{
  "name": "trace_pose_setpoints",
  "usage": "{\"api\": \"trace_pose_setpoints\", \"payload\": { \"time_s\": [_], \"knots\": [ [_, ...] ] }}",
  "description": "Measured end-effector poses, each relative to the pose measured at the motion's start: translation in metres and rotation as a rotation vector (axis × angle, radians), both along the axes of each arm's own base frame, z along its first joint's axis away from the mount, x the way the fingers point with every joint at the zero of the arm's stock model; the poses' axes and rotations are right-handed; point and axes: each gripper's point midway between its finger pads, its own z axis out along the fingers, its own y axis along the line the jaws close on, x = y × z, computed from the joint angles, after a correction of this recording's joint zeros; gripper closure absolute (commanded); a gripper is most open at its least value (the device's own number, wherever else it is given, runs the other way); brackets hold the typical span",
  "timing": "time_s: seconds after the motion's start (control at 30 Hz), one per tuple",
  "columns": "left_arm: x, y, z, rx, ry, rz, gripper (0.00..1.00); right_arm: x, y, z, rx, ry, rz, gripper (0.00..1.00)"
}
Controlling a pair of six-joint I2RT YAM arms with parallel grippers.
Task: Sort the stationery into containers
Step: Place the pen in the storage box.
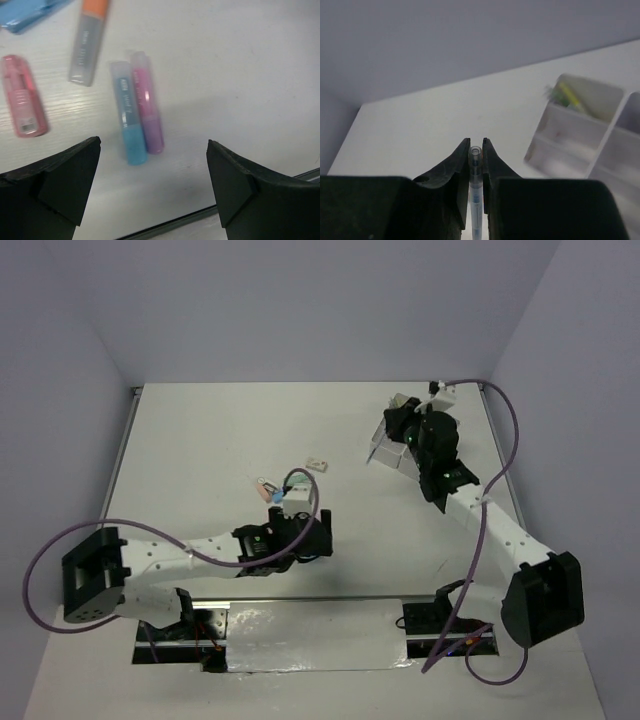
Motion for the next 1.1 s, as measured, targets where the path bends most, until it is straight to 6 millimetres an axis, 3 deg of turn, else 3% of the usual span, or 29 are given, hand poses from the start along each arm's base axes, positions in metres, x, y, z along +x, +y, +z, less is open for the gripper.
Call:
{"api": "trace_pose_setpoints", "payload": {
  "time_s": [0.07,0.27,0.53,0.73,0.9,0.97,1.03,1.1],
  "knots": [
    [0.0,0.016,0.007,-0.012,-0.007,0.016,0.01,0.025,-0.022,0.014,-0.04,-0.077,-0.095,1.0],
    [-0.007,0.058,0.026,-0.076,-0.057,0.032,0.01,0.096,-0.063,0.021,-0.209,-0.183,-0.245,1.0],
    [-0.011,0.072,0.032,-0.076,-0.089,-0.005,0.01,0.167,-0.109,0.045,-0.314,-0.27,-0.372,0.99],
    [-0.007,0.073,0.039,-0.039,-0.112,-0.028,0.01,0.188,-0.125,0.009,-0.357,-0.211,-0.385,0.96],
    [-0.002,0.074,0.04,-0.035,-0.116,-0.025,0.01,0.189,-0.124,-0.014,-0.371,-0.184,-0.374,0.92],
    [-0.001,0.074,0.039,-0.034,-0.111,-0.027,0.01,0.186,-0.124,-0.02,-0.371,-0.182,-0.369,0.67],
    [0.0,0.073,0.037,-0.026,-0.109,-0.033,0.01,0.184,-0.122,-0.029,-0.369,-0.172,-0.359,0.34],
    [0.0,0.071,0.034,-0.02,-0.102,-0.038,0.01,0.182,-0.121,-0.036,-0.377,-0.16,-0.344,0.3]
  ]
}}
